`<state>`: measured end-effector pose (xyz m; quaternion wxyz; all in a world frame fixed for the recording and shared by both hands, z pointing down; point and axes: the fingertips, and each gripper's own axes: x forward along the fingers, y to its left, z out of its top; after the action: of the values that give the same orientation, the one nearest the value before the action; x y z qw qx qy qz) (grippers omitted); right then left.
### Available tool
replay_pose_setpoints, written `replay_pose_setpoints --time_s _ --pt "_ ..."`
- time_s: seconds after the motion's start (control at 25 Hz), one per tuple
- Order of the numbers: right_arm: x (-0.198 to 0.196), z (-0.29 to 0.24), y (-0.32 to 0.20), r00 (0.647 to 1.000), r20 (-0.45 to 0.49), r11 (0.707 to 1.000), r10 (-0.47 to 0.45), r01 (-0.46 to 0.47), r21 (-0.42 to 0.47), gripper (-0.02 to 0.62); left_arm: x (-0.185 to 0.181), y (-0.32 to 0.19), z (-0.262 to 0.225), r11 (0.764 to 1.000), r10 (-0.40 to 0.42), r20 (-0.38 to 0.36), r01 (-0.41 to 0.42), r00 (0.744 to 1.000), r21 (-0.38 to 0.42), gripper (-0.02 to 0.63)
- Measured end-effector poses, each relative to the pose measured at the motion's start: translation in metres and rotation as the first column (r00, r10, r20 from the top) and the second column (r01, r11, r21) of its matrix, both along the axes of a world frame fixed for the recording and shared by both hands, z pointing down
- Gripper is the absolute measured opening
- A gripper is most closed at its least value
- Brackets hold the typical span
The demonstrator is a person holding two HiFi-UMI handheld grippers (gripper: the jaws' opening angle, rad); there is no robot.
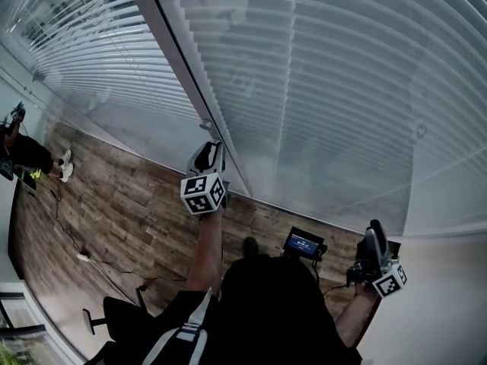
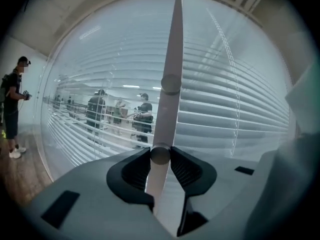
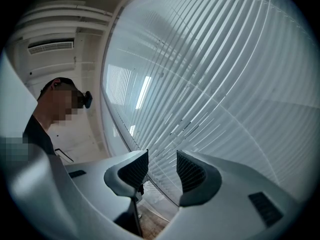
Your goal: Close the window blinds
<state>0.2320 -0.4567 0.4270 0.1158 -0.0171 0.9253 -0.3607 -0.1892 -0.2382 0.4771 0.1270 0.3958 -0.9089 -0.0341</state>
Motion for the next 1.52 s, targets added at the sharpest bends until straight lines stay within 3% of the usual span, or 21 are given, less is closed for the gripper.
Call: replay_pose_setpoints --time_s 0.16,0.36,0.48,0.64,0.96,1.08,1.28,1.4,1.52 --pt "0.001 0.0 0.001 1.0 0.004 1.0 -0.004 0.004 -0.001 0.181 0.004 -0.002 0.002 0.991 0.008 0.085 0.003 0.996 -0.136 0.137" --pt "-0.003 -0.003 0.003 1.0 0.003 1.0 -0.013 0.013 -0.003 0.181 0.005 -0.005 0.004 0.916 0.041 0.28 0.075 0.959 -0.393 0.135" --pt "-0.005 -0.004 0.002 1.0 0.002 1.0 -0.016 0.016 -0.001 0.181 0.005 -0.006 0.003 0.886 0.059 0.323 0.1 0.944 -0.453 0.135" --pt "-0.004 -0.003 0.002 1.0 0.001 1.0 -0.016 0.016 -0.001 0.181 0.006 -0.007 0.004 0.871 0.068 0.341 0.111 0.937 -0.478 0.135" --pt "-0.001 -0.001 0.002 1.0 0.003 1.0 -0.006 0.006 -0.007 0.181 0.002 -0.006 0.006 0.885 0.062 0.34 0.106 0.938 -0.453 0.137" --pt "0.0 0.0 0.002 1.0 0.004 1.0 -0.001 0.001 -0.008 0.181 0.001 -0.005 0.007 0.909 0.044 0.326 0.097 0.945 -0.406 0.137" --pt "0.006 0.003 0.001 1.0 0.0 1.0 0.01 -0.01 -0.009 0.181 0.004 -0.003 0.006 0.985 -0.013 0.146 0.037 0.989 -0.168 0.17" --pt "0.005 0.003 0.0 1.0 0.002 1.0 0.014 -0.014 -0.01 0.181 -0.001 -0.001 0.006 0.998 -0.024 0.052 0.028 0.998 -0.061 0.17" --pt "0.006 0.005 -0.001 1.0 -0.004 1.0 0.016 -0.016 -0.012 0.181 -0.004 0.0 0.005 0.998 -0.028 0.035 0.03 0.999 -0.051 0.14"
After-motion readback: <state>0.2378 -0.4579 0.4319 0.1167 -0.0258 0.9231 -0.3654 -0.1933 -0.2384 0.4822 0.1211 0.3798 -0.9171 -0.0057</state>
